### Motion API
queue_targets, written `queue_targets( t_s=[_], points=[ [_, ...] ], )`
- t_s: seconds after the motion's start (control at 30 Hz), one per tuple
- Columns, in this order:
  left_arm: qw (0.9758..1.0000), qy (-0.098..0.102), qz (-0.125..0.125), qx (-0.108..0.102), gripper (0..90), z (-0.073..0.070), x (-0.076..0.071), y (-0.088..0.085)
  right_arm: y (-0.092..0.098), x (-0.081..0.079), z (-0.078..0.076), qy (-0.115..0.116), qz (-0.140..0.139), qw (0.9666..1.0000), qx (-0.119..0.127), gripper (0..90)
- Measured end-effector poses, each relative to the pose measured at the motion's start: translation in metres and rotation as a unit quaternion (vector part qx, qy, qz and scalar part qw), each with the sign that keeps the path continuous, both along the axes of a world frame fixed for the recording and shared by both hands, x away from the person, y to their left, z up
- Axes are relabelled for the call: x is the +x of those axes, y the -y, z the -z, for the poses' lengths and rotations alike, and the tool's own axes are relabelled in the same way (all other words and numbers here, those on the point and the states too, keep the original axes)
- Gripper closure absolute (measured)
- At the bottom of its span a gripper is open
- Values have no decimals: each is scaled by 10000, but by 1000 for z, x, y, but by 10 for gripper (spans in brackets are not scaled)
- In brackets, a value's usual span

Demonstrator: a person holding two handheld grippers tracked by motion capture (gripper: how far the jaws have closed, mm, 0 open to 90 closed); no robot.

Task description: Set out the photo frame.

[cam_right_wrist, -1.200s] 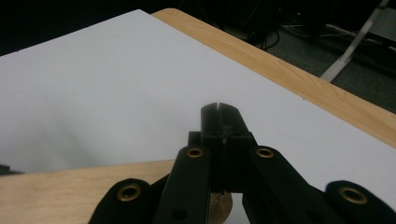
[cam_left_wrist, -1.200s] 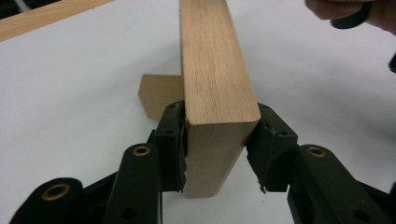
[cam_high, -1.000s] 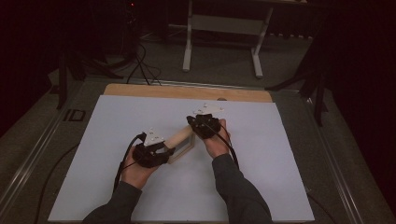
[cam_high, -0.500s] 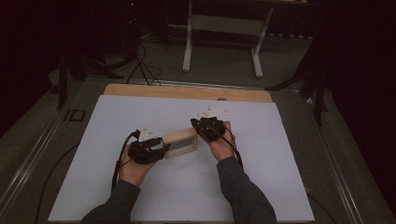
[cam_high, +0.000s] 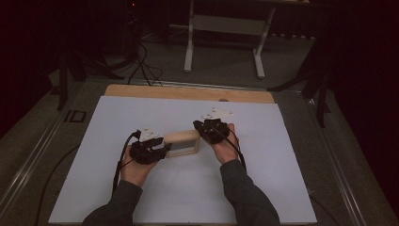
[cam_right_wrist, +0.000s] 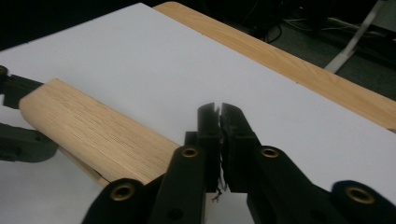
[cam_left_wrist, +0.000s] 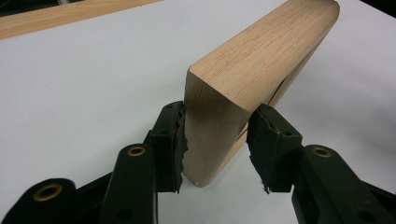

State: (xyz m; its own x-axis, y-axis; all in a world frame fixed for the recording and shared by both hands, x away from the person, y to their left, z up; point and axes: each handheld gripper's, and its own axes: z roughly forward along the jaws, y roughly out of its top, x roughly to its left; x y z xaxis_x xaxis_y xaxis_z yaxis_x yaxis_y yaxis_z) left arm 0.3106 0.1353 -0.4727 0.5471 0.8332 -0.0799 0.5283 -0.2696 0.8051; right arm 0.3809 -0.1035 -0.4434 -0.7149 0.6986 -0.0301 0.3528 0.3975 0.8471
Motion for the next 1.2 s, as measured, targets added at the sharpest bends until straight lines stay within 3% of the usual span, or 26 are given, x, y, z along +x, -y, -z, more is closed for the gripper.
queue_targets(
  t_s=[0.17, 0.53, 0.83, 0.97, 1.2],
  points=[
    [10000, -2, -10, -36, 557, 0, 1, 0, 5, -2, -2, -7, -55, 9998, 186, 763],
    [10000, -39, -15, -80, 558, 0, 2, -1, 19, -13, -6, 37, -308, 9990, 326, 476],
    [9999, -83, -17, -138, 562, 1, 4, -2, 20, -13, 7, -232, -597, 9978, 143, 310],
    [9998, -96, -4, -147, 563, 1, 5, -2, 15, -10, 13, -414, -793, 9960, 74, 264],
    [9999, -107, 7, -119, 563, 1, 7, -1, 5, -6, 24, -538, -992, 9936, 5, 237]
  ],
)
